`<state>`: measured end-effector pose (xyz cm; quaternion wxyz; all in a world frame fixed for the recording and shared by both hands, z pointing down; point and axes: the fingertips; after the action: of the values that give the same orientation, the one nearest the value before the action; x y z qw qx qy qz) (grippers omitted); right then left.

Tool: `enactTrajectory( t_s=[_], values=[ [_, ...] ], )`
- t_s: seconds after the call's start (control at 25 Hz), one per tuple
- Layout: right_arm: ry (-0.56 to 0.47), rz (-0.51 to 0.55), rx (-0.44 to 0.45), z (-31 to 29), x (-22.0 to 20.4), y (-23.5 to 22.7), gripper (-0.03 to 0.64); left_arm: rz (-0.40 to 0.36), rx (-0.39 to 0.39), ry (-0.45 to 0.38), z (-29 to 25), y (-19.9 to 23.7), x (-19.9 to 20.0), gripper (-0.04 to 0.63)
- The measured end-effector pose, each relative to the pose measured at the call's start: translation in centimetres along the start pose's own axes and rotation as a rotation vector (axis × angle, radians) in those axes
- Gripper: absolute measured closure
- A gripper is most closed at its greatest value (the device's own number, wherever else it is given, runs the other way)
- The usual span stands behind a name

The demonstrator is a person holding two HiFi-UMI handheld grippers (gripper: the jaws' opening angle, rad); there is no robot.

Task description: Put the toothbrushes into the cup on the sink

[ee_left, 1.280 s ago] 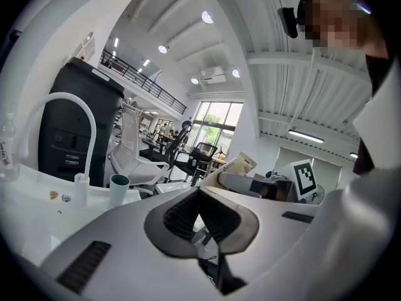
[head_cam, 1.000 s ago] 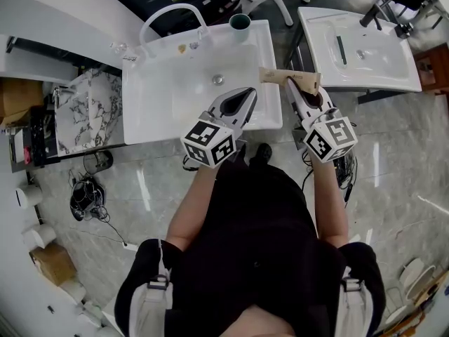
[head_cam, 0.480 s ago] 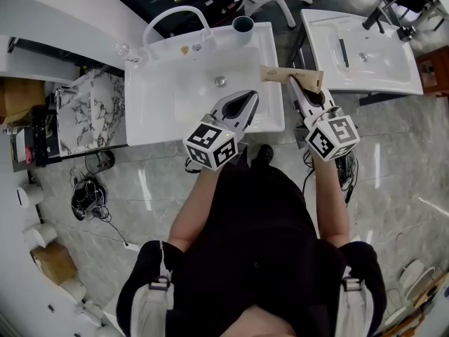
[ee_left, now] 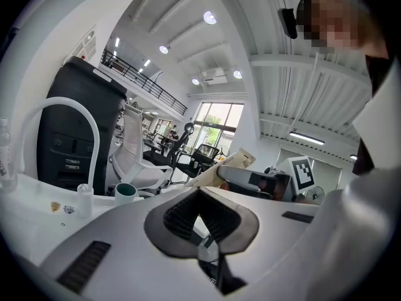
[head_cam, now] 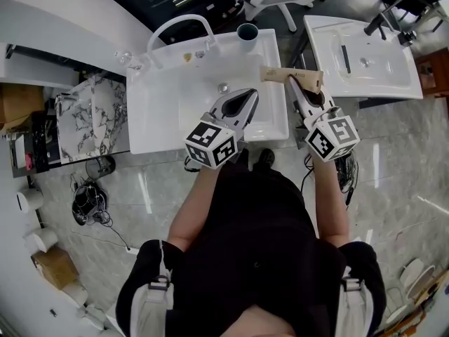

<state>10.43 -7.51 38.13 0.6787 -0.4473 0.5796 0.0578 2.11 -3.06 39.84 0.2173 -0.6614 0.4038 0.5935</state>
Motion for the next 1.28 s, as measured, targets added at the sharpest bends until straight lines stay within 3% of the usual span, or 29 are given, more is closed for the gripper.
enactTrajectory(
  t_s=[1.28],
  values=[
    [-0.011,-0.002,-0.108,-7.2,0.4,-0.2,0.548,0.005,-0.102,-0.006,-1.8,8.0,2.0,0.588]
  ],
)
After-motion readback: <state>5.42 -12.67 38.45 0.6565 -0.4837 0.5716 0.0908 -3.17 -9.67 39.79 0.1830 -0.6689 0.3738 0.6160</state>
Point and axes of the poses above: the fingertips, and each gripper's own axes: z backward along the fingers, y to its left, x out of its top, and after that the axes turned 12 degrees about -z, right-handed
